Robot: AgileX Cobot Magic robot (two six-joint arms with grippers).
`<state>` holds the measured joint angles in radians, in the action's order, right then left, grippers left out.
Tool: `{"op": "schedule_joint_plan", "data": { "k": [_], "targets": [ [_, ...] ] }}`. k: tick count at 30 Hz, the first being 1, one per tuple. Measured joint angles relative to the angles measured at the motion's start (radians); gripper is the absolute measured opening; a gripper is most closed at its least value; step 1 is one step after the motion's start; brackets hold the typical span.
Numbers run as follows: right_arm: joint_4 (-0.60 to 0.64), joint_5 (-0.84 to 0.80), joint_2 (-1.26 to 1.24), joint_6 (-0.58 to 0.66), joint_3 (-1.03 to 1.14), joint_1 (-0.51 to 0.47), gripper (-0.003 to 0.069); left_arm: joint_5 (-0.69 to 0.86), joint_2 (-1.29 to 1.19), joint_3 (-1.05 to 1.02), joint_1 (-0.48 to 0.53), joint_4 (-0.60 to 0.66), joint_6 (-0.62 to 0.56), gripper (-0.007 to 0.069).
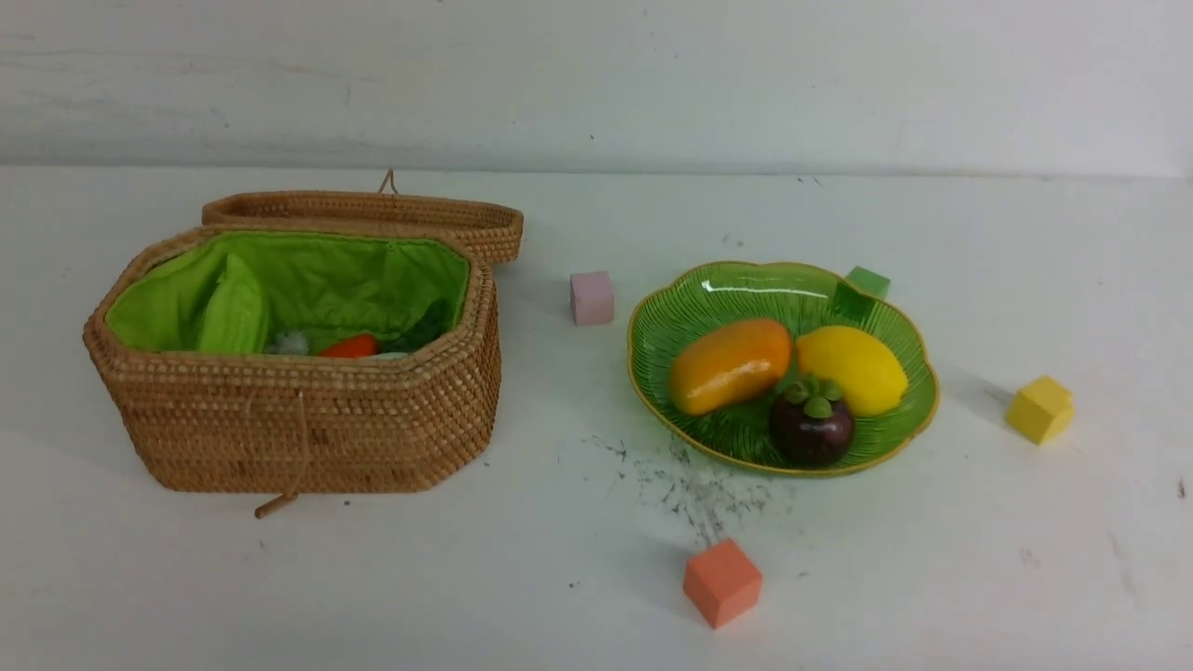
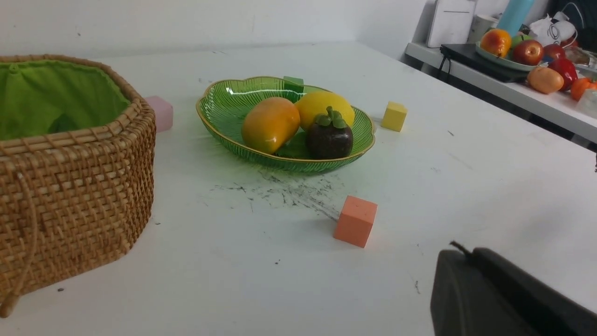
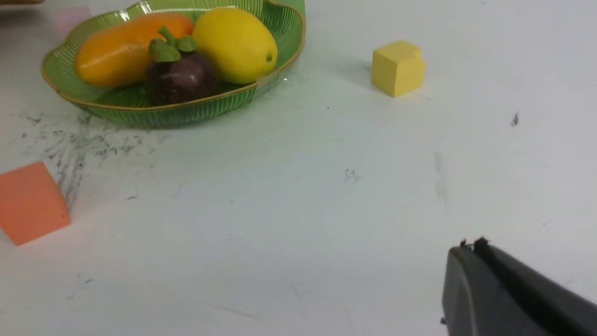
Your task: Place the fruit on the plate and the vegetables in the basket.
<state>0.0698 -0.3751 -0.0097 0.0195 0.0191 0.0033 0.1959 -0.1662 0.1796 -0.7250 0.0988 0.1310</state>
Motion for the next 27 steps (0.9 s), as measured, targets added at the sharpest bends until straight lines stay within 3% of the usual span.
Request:
{"op": "schedule_joint_plan", "data": {
  "k": [27],
  "targets": [
    [0.002, -0.001, 0.0, 0.0, 0.0, 0.0, -0.0011, -0.001, 0.003, -0.012, 0.026, -0.016, 0.0, 0.0009]
  ]
}}
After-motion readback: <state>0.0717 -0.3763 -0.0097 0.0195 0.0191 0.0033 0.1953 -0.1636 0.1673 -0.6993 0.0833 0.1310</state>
